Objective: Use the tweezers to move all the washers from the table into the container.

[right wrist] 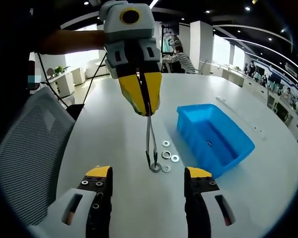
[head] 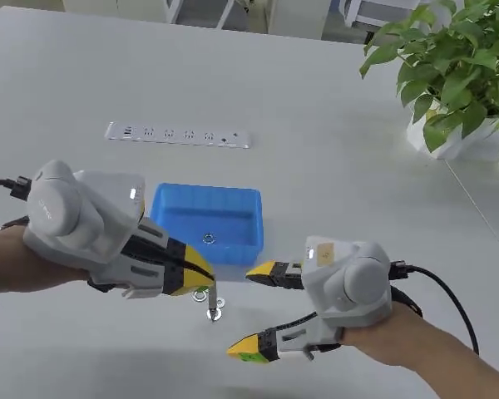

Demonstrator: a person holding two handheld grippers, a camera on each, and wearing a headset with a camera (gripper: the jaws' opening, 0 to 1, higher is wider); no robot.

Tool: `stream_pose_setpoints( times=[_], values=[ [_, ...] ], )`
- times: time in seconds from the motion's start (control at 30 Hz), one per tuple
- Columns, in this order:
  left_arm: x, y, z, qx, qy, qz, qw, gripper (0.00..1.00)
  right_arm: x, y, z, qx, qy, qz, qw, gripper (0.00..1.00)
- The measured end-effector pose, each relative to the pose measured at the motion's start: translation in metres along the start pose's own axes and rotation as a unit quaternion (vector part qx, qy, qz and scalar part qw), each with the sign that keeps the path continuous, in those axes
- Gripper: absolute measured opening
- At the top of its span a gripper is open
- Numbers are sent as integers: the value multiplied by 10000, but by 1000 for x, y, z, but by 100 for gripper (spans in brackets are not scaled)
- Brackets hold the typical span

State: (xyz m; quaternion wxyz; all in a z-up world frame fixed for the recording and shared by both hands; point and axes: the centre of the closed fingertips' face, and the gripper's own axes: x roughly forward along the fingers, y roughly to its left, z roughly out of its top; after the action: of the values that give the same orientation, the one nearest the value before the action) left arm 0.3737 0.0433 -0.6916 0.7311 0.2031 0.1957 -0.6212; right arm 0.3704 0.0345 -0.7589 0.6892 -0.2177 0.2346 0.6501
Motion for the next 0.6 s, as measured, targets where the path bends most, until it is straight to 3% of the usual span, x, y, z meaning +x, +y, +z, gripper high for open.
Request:
stream_pose_setpoints(
  times=[0.2, 0.6],
  values=[
    [0, 0, 0, 30, 33, -75, 10000, 5, 11, -1, 7, -89, -67, 81, 9999, 40],
    [2, -1, 0, 30, 82, -179, 9998, 5, 29, -3, 12, -142, -86, 173, 9997, 21]
  ],
)
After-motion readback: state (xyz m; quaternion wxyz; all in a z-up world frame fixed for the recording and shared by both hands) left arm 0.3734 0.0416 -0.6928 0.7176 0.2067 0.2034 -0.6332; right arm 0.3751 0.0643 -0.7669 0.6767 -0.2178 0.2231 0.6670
